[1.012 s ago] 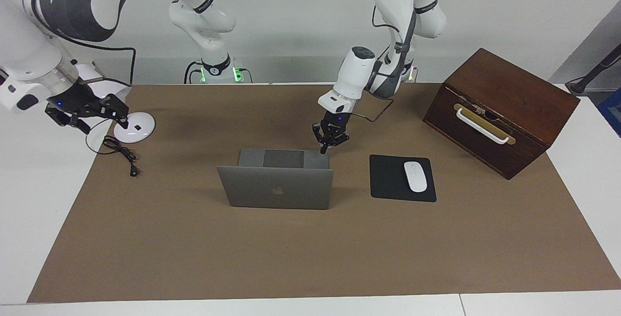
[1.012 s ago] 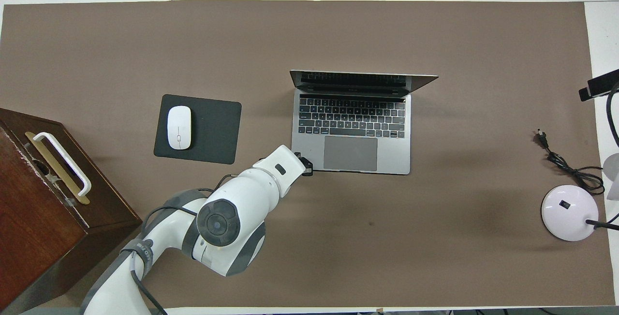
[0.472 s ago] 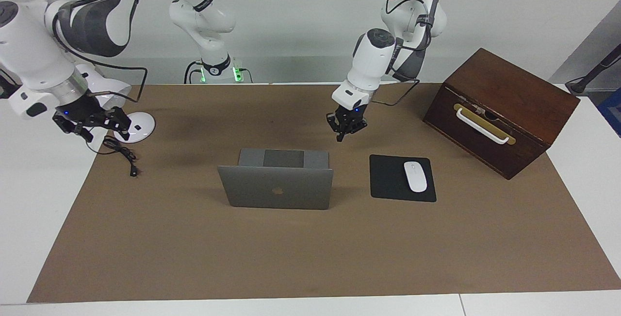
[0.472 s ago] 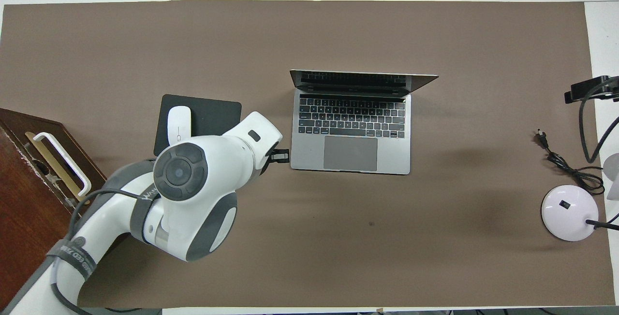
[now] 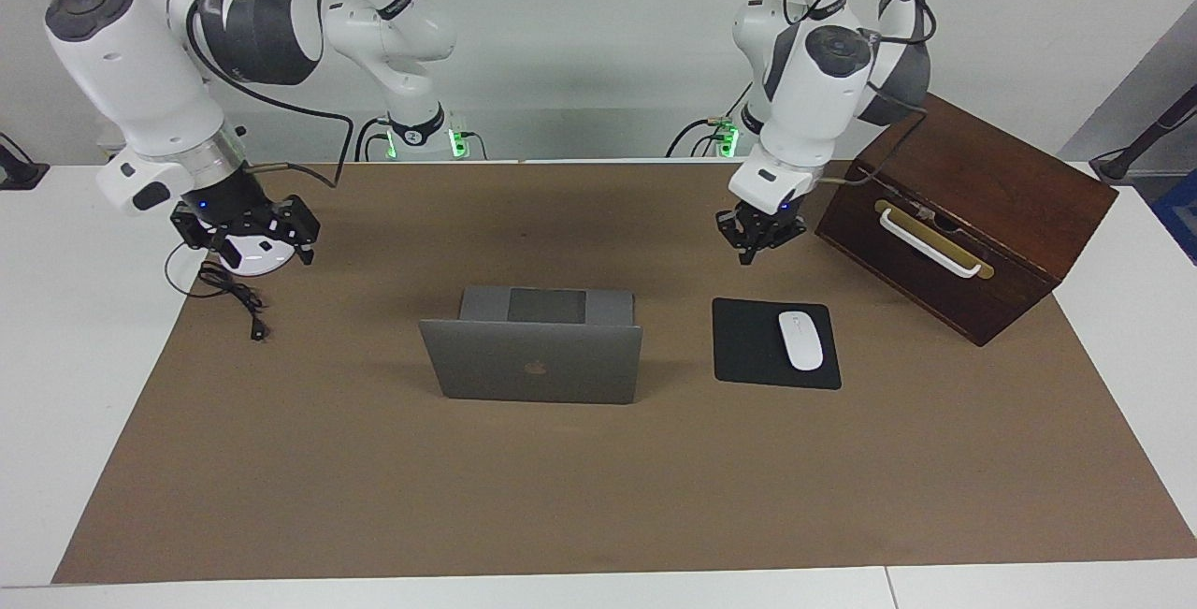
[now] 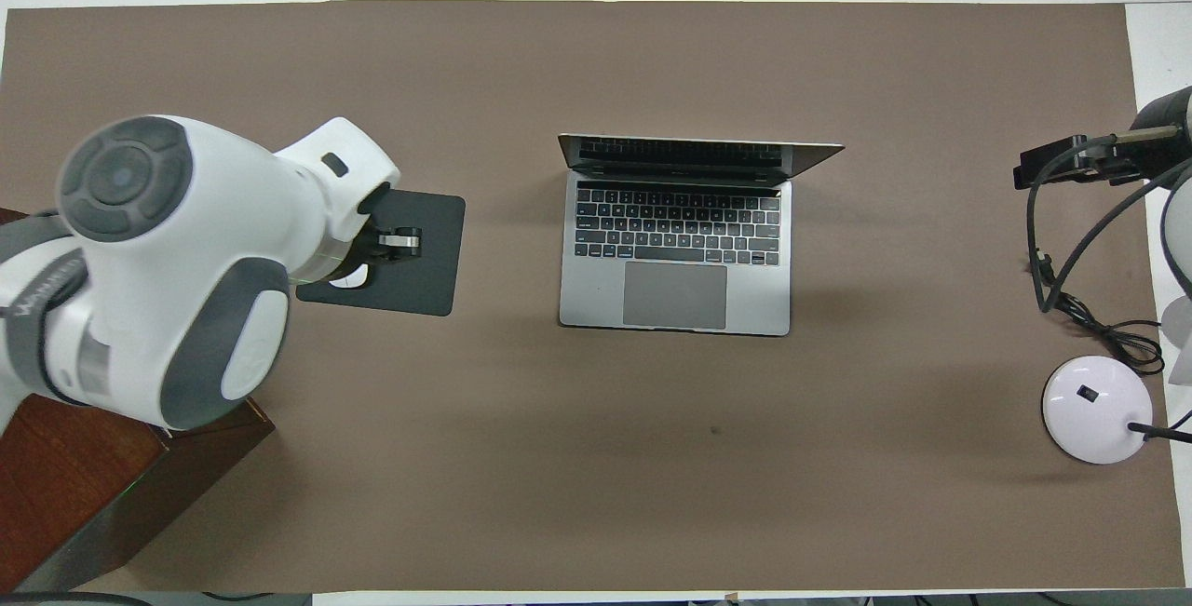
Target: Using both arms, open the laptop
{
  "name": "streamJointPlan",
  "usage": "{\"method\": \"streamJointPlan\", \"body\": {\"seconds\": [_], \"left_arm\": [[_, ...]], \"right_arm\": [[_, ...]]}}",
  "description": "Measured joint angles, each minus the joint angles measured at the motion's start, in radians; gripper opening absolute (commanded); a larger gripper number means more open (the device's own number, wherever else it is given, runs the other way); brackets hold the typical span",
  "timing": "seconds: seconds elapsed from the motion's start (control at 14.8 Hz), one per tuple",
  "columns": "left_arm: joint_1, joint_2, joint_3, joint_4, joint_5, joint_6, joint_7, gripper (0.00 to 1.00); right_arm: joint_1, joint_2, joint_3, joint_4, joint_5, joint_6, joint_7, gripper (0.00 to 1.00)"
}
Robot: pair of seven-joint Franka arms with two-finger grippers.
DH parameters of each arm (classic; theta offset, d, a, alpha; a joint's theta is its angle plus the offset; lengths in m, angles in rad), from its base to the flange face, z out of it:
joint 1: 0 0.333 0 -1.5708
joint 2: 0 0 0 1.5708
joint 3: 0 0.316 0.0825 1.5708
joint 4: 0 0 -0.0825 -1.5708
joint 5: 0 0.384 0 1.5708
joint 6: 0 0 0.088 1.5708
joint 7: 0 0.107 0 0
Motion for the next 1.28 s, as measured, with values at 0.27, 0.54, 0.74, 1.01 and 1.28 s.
{"method": "streamJointPlan", "body": {"seconds": [0.27,0.54,0.74,1.01,1.28], "left_arm": [[0.130,-0.057,0.001,0.006,0.017,-0.092,0.173,0.00],[0.232,-0.106,0.004,0.006,0.034,-0.143,0.260,0.83],[0.257,-0.129,0.005,0.006,0.074,-0.151,0.263,1.00],[0.289,-0.150,0.016,0.016,0.086,-0.154,0.282,1.00],[0.320,-0.155,0.027,0.041,0.086,-0.157,0.288,1.00]], "right_arm": [[-0.010,0.000,-0.007,-0.002,0.000,0.003,0.000,1.00],[-0.011,0.000,-0.008,-0.005,0.000,0.003,0.000,1.00],[-0.011,0.000,-0.007,-0.007,0.000,-0.009,-0.001,1.00],[-0.011,-0.006,-0.007,-0.005,0.000,-0.038,-0.005,1.00],[-0.011,-0.011,-0.007,0.008,0.000,-0.047,-0.005,1.00]]}}
